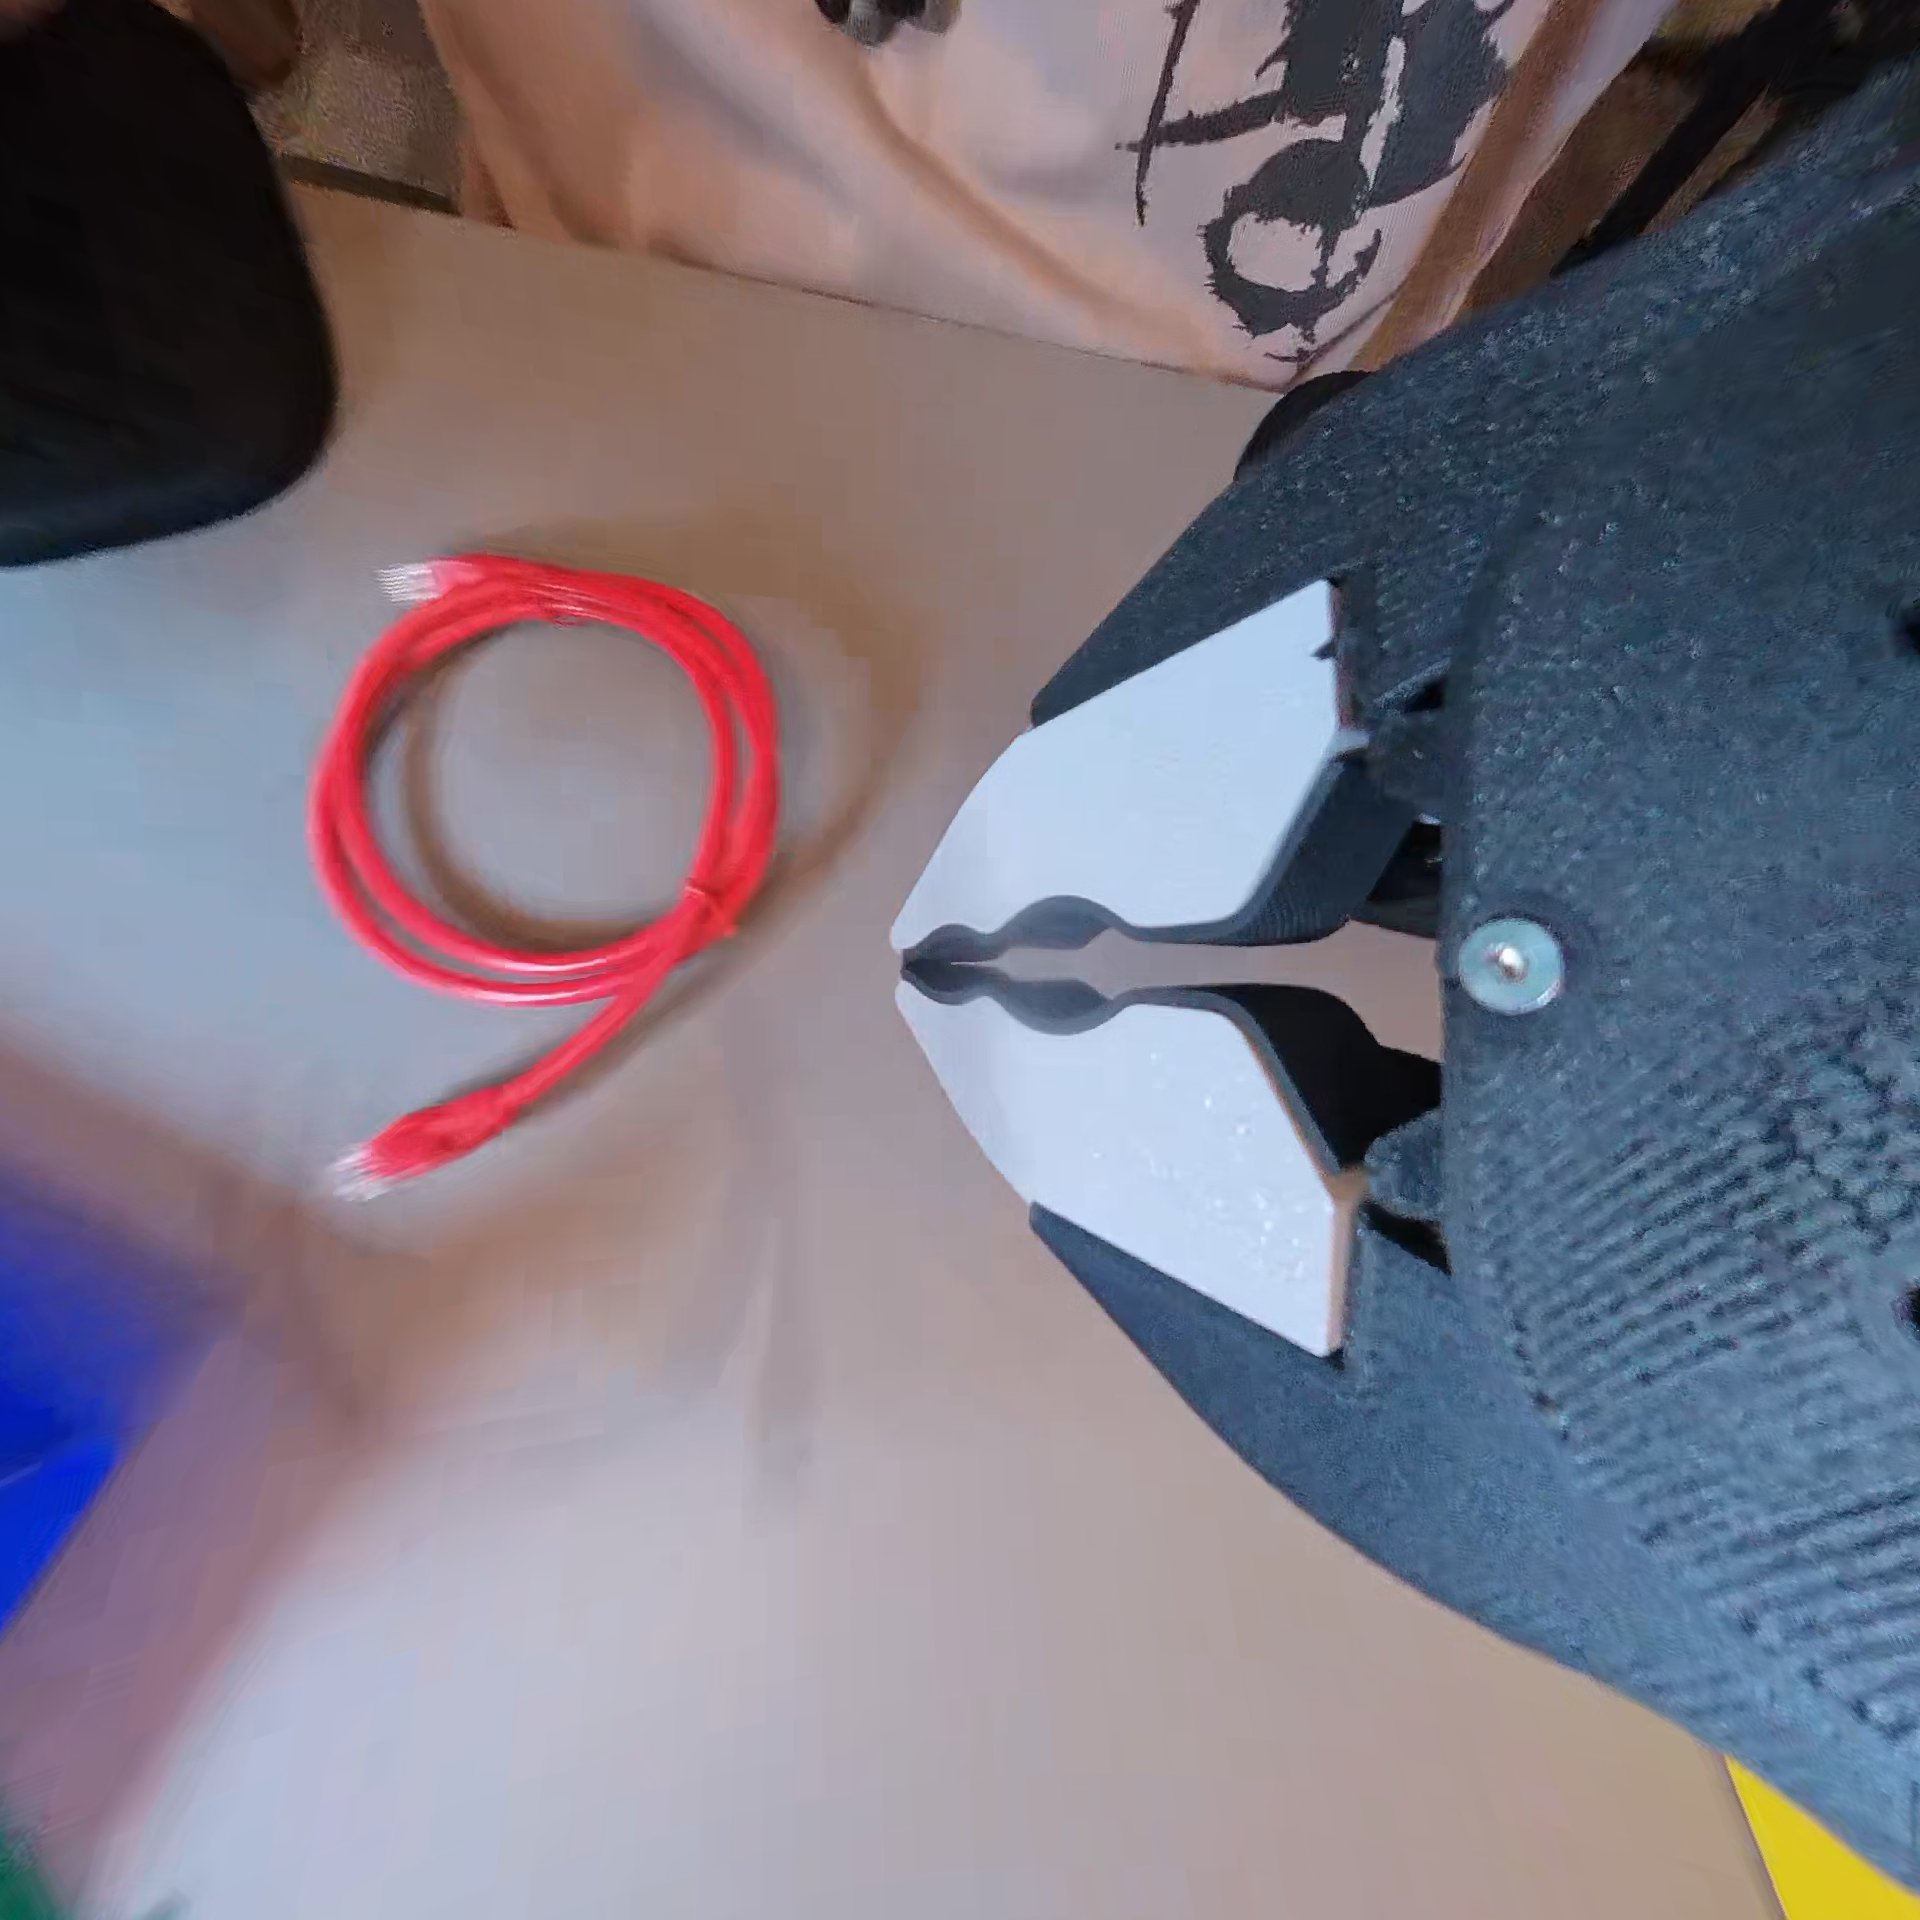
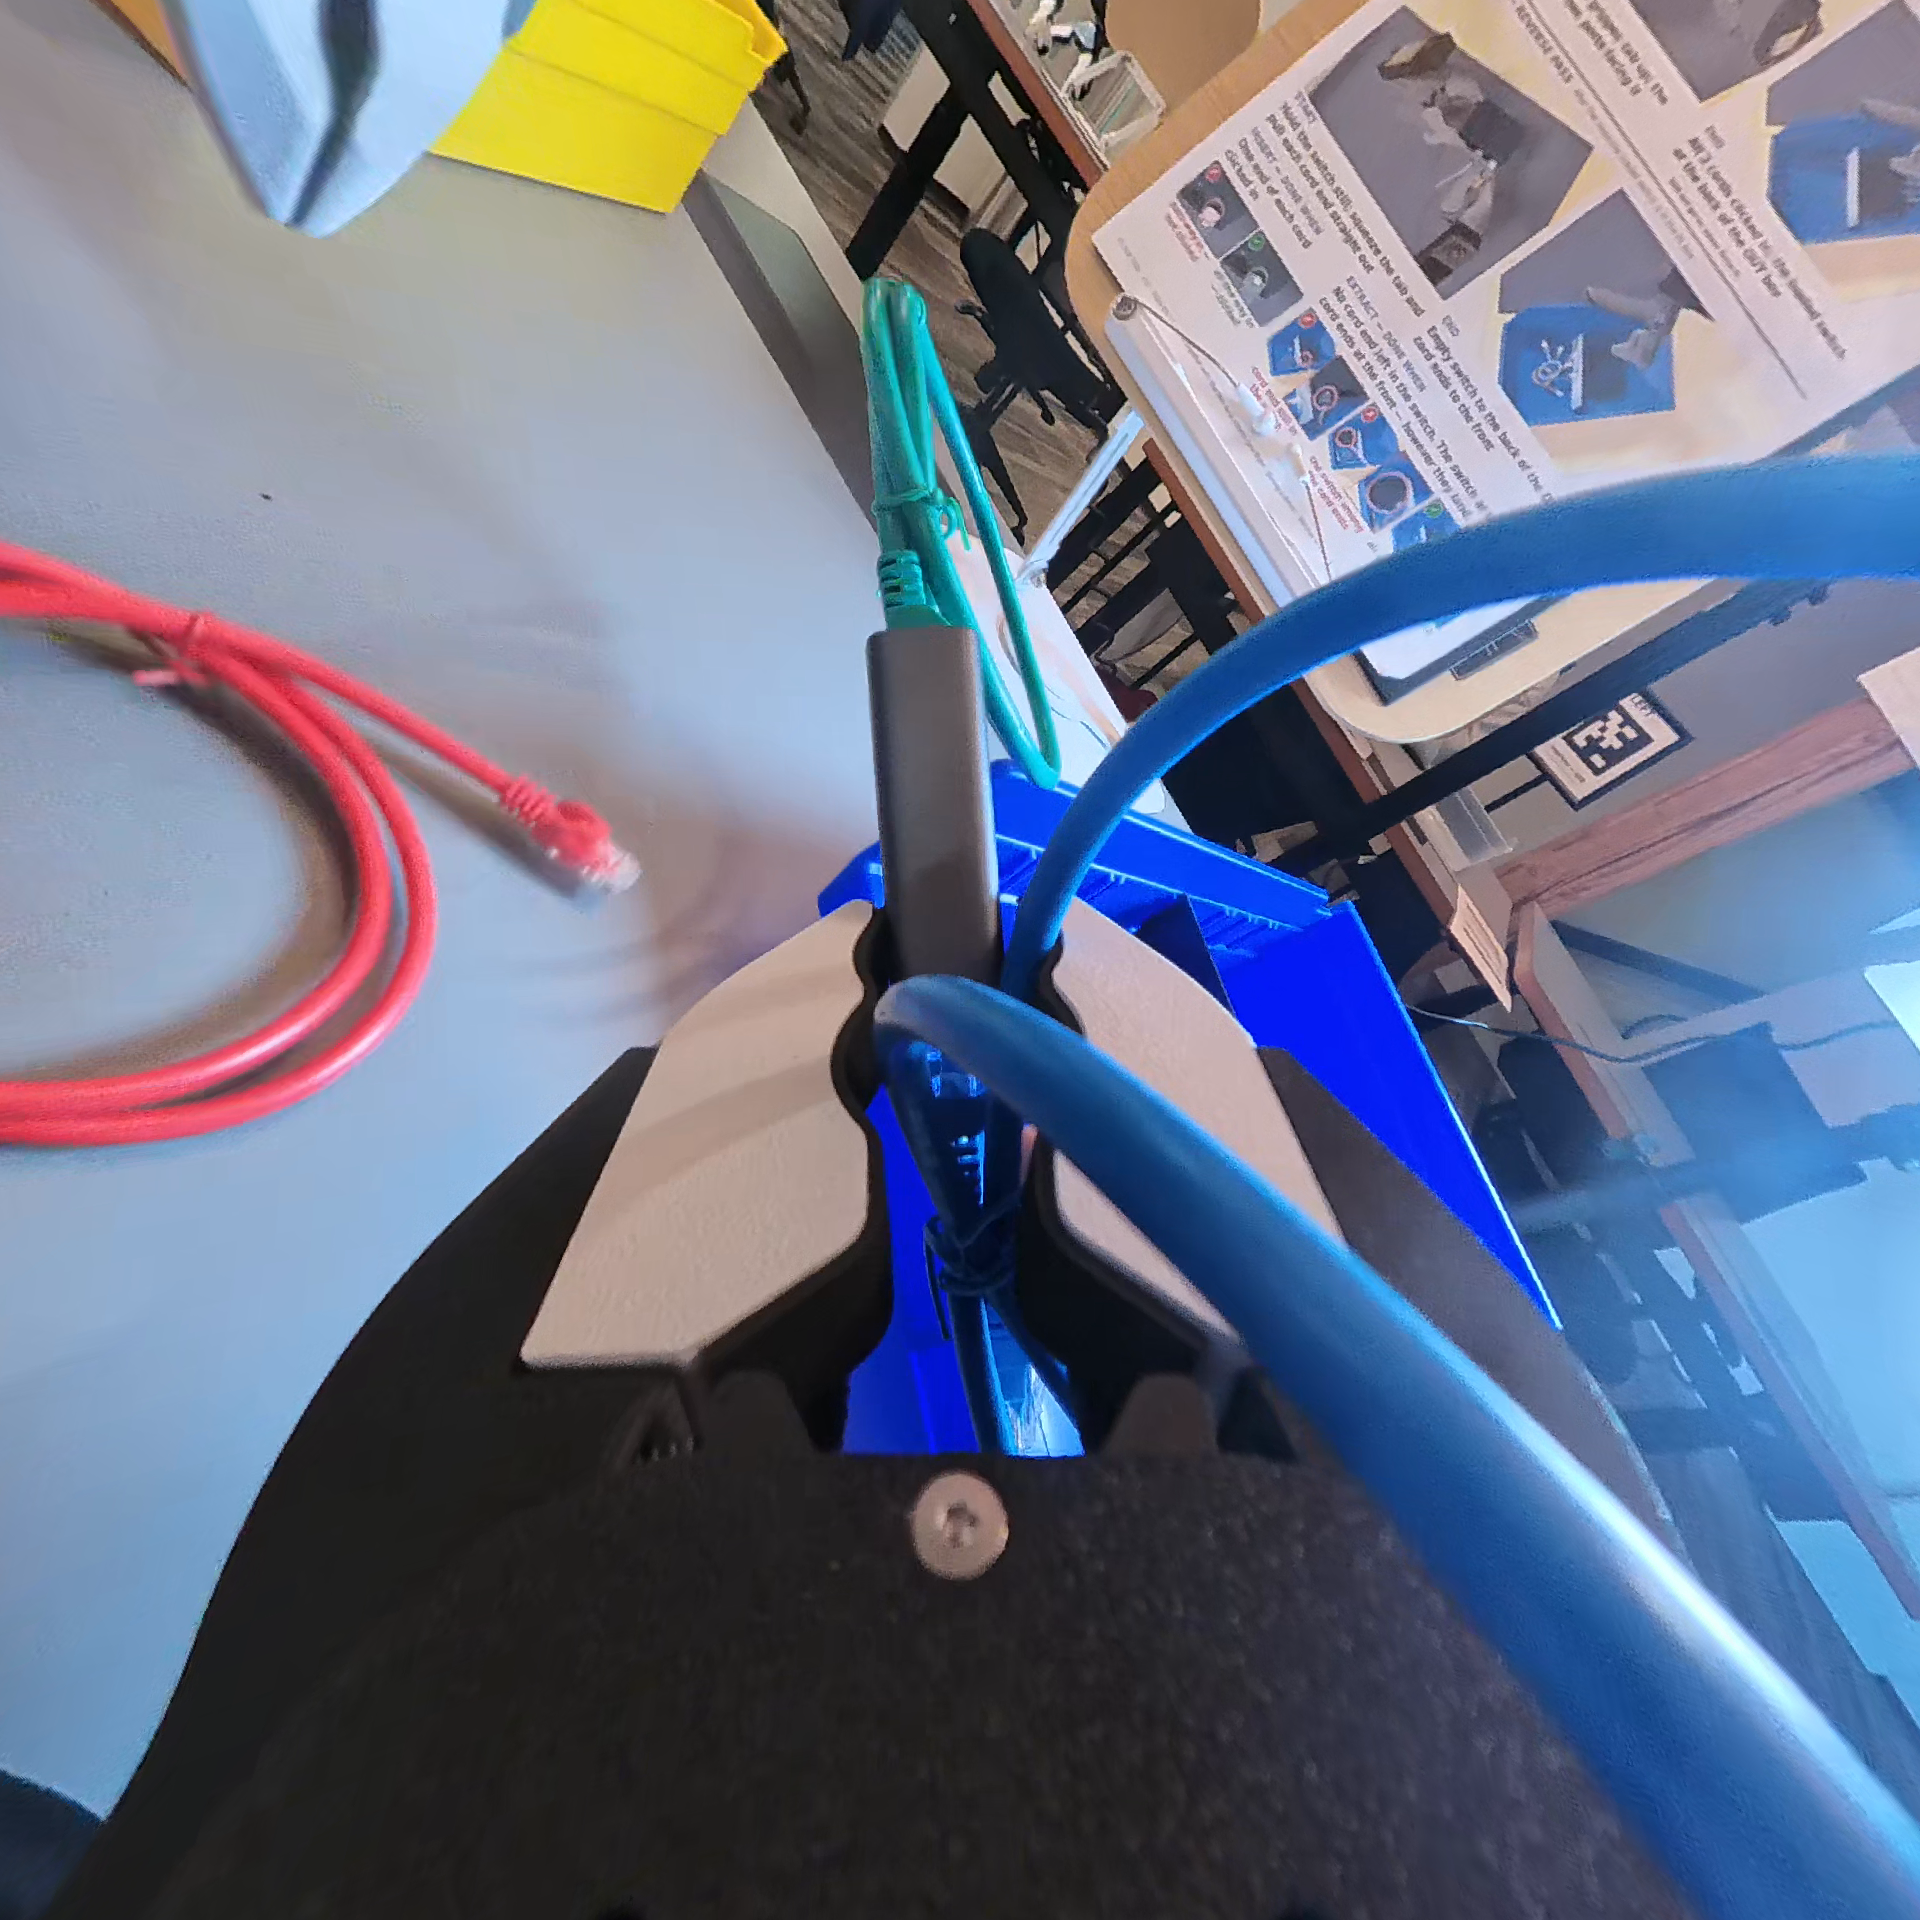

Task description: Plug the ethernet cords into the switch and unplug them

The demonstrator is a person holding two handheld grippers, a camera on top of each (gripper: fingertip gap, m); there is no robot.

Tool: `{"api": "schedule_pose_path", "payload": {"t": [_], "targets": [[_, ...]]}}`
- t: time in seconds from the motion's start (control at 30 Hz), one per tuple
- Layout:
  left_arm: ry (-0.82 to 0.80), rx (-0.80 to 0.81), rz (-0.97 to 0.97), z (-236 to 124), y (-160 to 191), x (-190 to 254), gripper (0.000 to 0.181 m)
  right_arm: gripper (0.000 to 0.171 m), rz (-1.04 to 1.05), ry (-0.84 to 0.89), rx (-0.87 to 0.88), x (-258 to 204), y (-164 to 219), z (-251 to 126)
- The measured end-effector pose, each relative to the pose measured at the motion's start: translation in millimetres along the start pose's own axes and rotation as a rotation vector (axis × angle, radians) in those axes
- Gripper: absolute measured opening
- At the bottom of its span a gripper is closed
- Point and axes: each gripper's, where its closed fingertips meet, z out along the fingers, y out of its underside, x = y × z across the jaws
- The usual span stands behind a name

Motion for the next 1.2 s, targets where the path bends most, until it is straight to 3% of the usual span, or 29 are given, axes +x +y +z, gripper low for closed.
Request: {"api": "schedule_pose_path", "payload": {"t": [0.1, 0.23, 0.3, 0.53, 0.63, 0.73, 0.87, 1.0, 1.2], "targets": [[-0.025, 0.057, 0.013, 22, 4, -2, 0.011, 0.024, -0.023, 0.003, -0.01, -1, 0, 1], [-0.062, 0.247, -0.063, 50, -32, -13, 0.028, 0.024, -0.016, 0.02, -0.016, 1, -1, 0], [-0.134, 0.257, -0.08, 69, -41, -30, 0.035, 0.024, -0.011, 0.032, -0.019, 3, -1, -1], [-0.254, 0.213, 0.006, 107, -55, -40, 0.014, 0.025, 0.001, 0.039, -0.012, 6, 1, -3], [-0.284, 0.205, 0.063, 106, -55, -41, 0.014, 0.024, -0.004, 0.036, -0.007, 5, 0, -2], [-0.21, 0.206, 0.123, 97, -45, -26, 0.013, 0.024, -0.025, 0.033, 0.006, 2, -2, -3], [-0.034, 0.36, 0.101, 40, -39, 9, 0.011, 0.024, -0.078, 0.018, 0.05, -5, -7, -2], [-0.007, 0.407, 0.134, -14, -31, 35, 0.011, 0.024, -0.21, -0.015, 0.111, -25, -22, 3], [-0.075, 0.284, 0.127, 19, -23, 31, 0.011, 0.024, -0.537, -0.014, 0.061, -72, -27, 24]]}}
